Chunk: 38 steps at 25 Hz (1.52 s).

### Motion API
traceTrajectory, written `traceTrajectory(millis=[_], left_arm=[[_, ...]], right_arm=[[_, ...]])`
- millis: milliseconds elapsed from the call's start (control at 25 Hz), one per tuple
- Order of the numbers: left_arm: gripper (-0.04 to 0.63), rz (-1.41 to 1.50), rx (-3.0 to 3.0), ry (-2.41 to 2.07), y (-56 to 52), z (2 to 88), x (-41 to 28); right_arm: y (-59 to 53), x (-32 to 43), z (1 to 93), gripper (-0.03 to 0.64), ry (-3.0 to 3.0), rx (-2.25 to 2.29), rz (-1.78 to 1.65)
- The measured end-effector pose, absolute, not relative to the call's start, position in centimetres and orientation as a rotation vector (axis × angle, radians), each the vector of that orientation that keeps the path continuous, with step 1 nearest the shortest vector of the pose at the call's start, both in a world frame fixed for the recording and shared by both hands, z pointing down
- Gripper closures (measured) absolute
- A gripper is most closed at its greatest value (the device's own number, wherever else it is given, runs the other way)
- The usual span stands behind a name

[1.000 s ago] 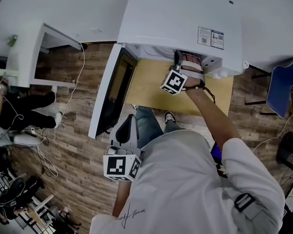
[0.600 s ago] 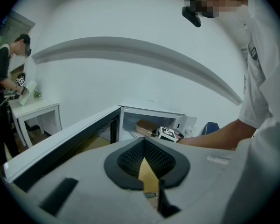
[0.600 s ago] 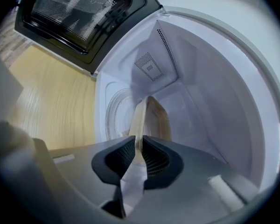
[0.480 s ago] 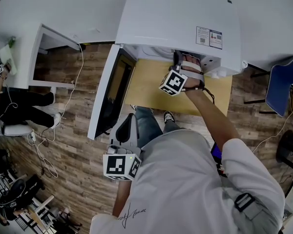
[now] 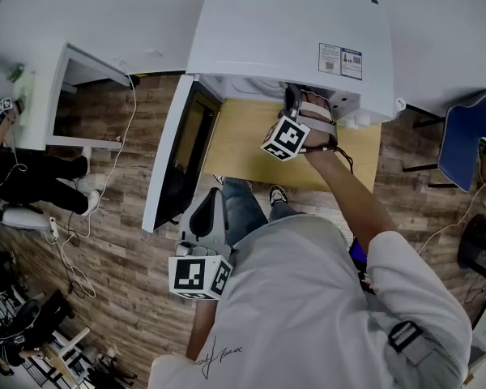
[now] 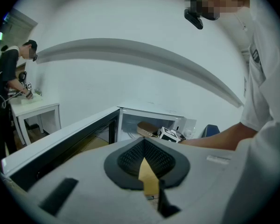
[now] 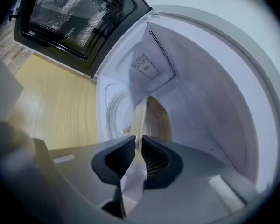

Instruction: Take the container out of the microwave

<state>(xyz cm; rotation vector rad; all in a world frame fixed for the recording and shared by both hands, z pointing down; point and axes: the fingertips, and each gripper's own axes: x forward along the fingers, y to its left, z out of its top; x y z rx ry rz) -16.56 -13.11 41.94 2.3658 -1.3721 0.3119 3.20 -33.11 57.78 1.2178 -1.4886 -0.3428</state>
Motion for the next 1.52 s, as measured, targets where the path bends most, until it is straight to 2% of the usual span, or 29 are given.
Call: traceTrajectory(millis=[1520], left_arm=[[0.595,0.273,2.451,-1.295,-11.2,41.2,-11.6]], right_arm=[[-25.7,2.8,56.0,0.558,-1.699,1.187,-0.190]])
